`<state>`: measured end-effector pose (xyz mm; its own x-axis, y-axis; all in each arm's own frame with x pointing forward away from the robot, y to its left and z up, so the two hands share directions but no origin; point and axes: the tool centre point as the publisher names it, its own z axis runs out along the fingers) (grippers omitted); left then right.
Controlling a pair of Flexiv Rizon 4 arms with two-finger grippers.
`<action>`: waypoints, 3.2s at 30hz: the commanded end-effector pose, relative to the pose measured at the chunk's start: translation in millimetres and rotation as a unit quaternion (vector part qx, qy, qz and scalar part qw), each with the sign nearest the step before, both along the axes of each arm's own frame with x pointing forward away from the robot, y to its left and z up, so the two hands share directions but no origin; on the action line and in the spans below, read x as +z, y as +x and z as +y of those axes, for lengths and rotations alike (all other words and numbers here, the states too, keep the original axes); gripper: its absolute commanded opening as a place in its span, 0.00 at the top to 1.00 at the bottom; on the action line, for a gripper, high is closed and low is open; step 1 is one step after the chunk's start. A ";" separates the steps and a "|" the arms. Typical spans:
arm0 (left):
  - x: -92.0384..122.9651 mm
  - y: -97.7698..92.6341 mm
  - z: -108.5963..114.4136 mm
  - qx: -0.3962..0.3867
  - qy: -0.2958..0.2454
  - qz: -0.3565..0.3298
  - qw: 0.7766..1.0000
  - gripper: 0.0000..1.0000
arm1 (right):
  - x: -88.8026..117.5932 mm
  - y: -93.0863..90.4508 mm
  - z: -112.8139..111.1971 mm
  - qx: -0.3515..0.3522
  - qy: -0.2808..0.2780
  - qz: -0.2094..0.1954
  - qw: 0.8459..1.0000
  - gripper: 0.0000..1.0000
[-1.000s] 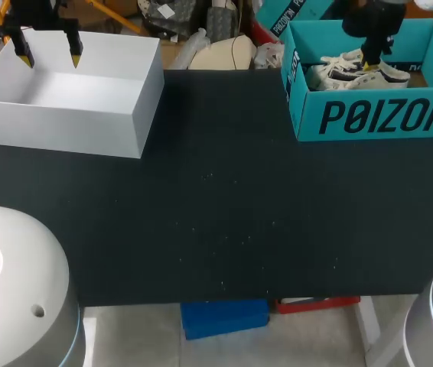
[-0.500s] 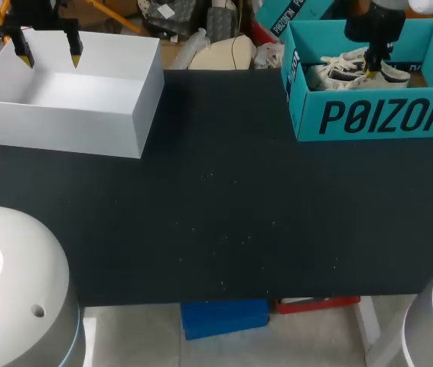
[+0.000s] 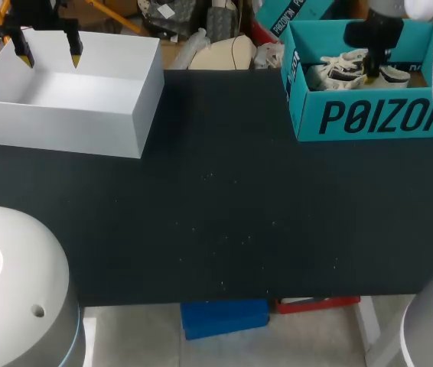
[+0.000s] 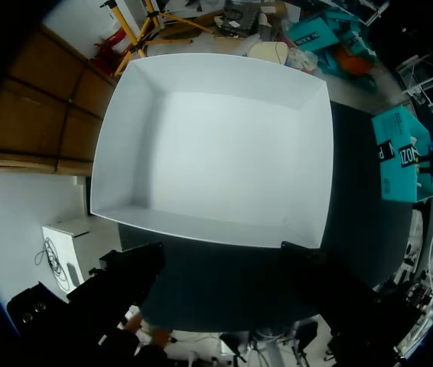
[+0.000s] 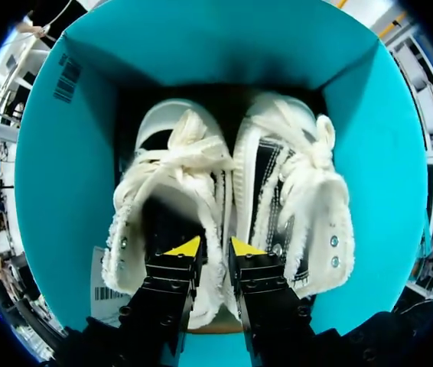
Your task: Take the shoe out of the shoebox, open the shoe tongue, remove and reinsert the insole, then place the shoe into the shoebox
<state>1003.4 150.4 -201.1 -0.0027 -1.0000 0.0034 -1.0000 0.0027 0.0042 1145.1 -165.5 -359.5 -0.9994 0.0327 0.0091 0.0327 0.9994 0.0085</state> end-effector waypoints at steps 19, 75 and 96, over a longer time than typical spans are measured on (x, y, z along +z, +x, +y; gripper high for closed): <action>0.7 -0.8 -0.4 0.001 0.001 0.000 1.000 0.00 | -44.1 1.9 -9.4 -0.012 -0.002 0.020 1.000 0.81; 0.7 -0.8 -0.4 0.001 0.001 0.000 1.000 0.00 | 258.3 -175.2 217.5 -0.015 -0.118 -0.126 0.985 1.00; 0.7 -0.8 -0.4 0.001 0.001 0.000 1.000 0.00 | 63.6 -285.5 373.4 -0.060 -0.056 -0.074 0.994 1.00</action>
